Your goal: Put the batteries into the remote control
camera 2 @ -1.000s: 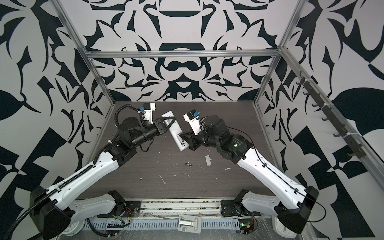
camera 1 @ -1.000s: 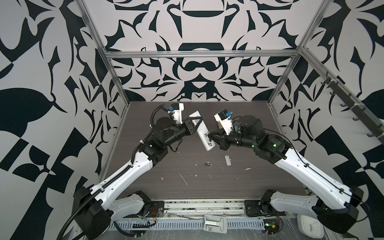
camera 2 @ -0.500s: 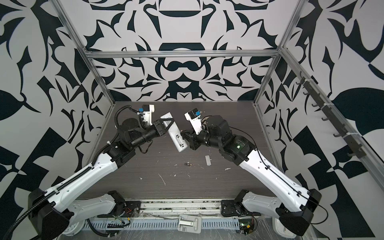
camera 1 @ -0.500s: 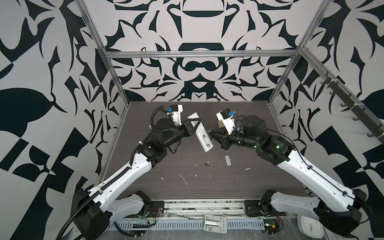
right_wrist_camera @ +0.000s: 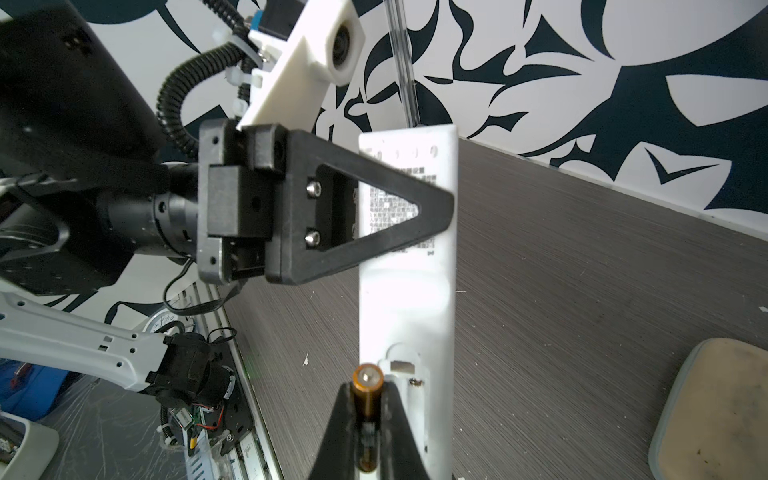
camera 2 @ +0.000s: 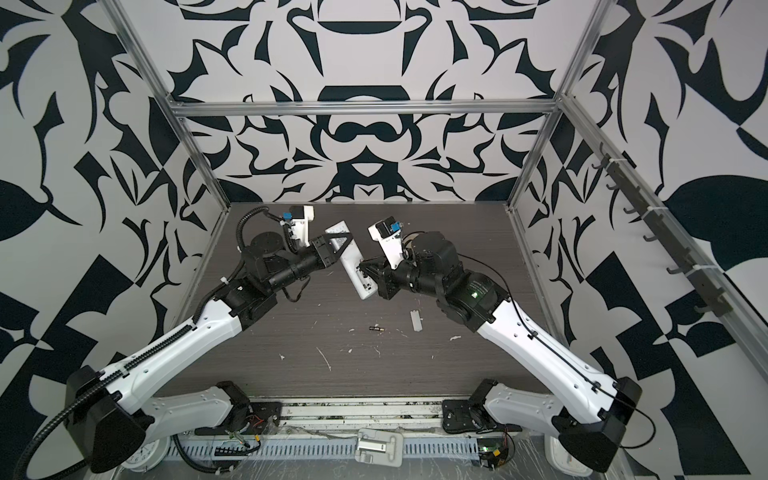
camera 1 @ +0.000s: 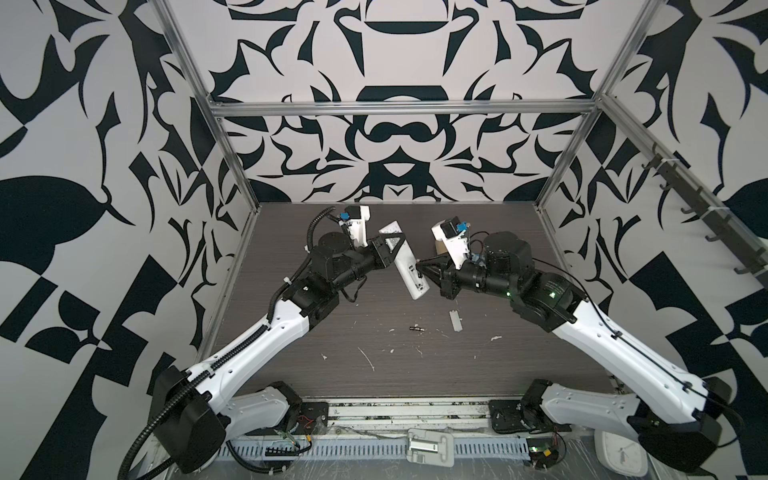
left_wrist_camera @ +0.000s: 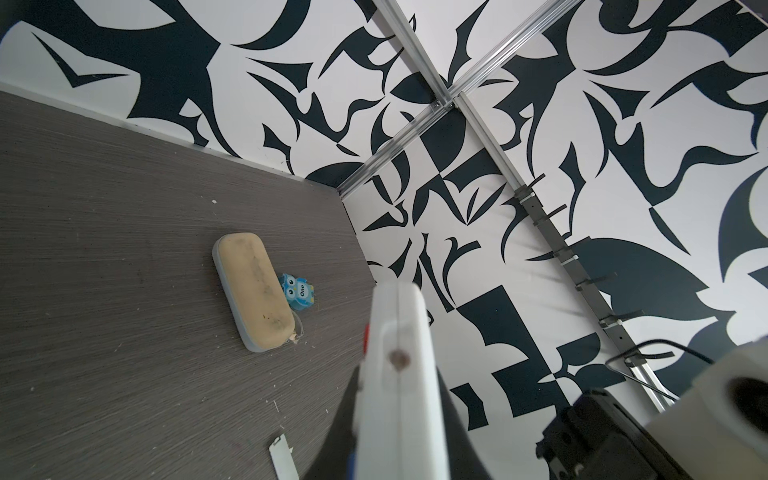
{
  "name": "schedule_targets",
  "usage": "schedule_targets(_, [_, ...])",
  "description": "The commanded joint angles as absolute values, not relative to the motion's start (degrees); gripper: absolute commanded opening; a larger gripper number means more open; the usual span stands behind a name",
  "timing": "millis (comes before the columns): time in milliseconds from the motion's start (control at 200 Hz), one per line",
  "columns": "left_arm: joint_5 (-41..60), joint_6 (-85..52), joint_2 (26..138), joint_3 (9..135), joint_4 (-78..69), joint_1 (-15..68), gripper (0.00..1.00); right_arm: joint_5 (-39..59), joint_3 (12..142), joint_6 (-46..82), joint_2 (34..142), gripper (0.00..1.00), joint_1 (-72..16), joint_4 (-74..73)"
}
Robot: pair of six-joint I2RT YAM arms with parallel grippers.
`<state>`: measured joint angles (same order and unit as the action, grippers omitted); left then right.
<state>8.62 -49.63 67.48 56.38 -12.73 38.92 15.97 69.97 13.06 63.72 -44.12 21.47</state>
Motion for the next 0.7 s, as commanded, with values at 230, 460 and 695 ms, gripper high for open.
schedule_targets(230, [11.12, -50.54, 66.05, 58.33, -16.19, 38.94, 0.00, 15.74, 68.66, 13.18, 62.58, 0.00, -44.12, 16.88])
schedule_targets(460, [10.80, -52.06, 65.38, 56.13, -21.84, 38.98, 0.00, 15.84, 67.68, 12.76, 62.41, 0.00, -44.14, 16.55])
schedule_targets(695, [12.50, -54.13, 66.20, 55.24, -25.46, 39.27, 0.00, 14.94, 66.28, 11.08, 61.17, 0.00, -44.11, 16.85])
